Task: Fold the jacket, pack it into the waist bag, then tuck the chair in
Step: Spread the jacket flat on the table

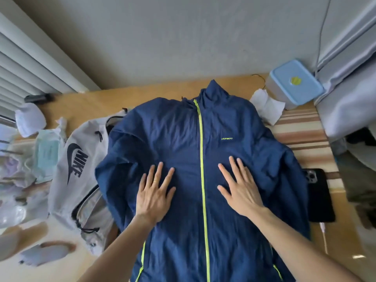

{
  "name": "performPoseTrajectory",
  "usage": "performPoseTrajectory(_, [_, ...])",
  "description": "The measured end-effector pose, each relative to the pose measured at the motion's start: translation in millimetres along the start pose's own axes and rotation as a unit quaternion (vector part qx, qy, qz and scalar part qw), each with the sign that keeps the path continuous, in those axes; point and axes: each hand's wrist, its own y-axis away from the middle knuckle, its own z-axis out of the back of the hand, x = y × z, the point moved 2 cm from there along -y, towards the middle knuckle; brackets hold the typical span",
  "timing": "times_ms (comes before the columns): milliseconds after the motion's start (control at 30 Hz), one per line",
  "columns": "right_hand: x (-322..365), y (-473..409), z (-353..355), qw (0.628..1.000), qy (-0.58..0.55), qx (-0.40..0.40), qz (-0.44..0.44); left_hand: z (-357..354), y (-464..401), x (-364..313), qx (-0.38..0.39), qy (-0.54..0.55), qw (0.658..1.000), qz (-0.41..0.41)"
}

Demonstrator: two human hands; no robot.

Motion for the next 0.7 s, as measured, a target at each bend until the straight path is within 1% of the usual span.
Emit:
performPoseTrajectory(33, [3, 2, -1, 1.0, 0.001, -0.007, -0.003, 0, 1, -4, -0.007, 0.006, 1.0, 0.011])
performPoseTrajectory(100, [16, 12, 3, 0.999, -0.014, -0.041, 0.001, 9, 9, -18, -0.046, 0.03, 0.998, 0.014])
performPoseTrajectory(167, [32, 33, 3, 0.996, -0.032, -0.074, 0.033, 11, 26, -34, -0.078, 0.04, 0.996, -0.021])
performPoseTrajectory(233, [39, 58, -8, 0.995, -0.033, -0.063, 0.065, 1, 48, -43, -0.053, 0.02, 0.996, -0.065])
performPoseTrajectory(300, [35, 80, -24, 0.997, -0.007, -0.019, 0.068, -14, 69, -43, -0.012, -0.004, 0.998, -0.062])
performPoseTrajectory(367, [26, 97, -32, 0.998, 0.003, -0.003, 0.055, -19, 86, -39, -0.007, -0.008, 0.999, -0.037])
performPoseTrajectory(433, [18, 118, -29, 0.999, -0.018, -0.028, 0.033, -14, 109, -39, -0.035, 0.001, 0.999, -0.016])
performPoseTrajectory(500, [12, 145, -25, 0.998, -0.021, -0.055, 0.03, -11, 138, -37, -0.061, -0.001, 0.998, -0.007])
performPoseTrajectory(567, [4, 174, -25, 0.998, -0.015, -0.057, 0.011, -14, 167, -29, -0.074, 0.01, 0.997, 0.03])
performPoseTrajectory(633, [-9, 200, -30, 0.996, -0.031, -0.065, -0.061, -19, 191, -19, -0.073, 0.051, 0.99, 0.108])
performPoseTrajectory(700, [-18, 223, -33, 0.983, -0.053, -0.089, -0.148, -26, 212, -11, -0.051, 0.1, 0.976, 0.185])
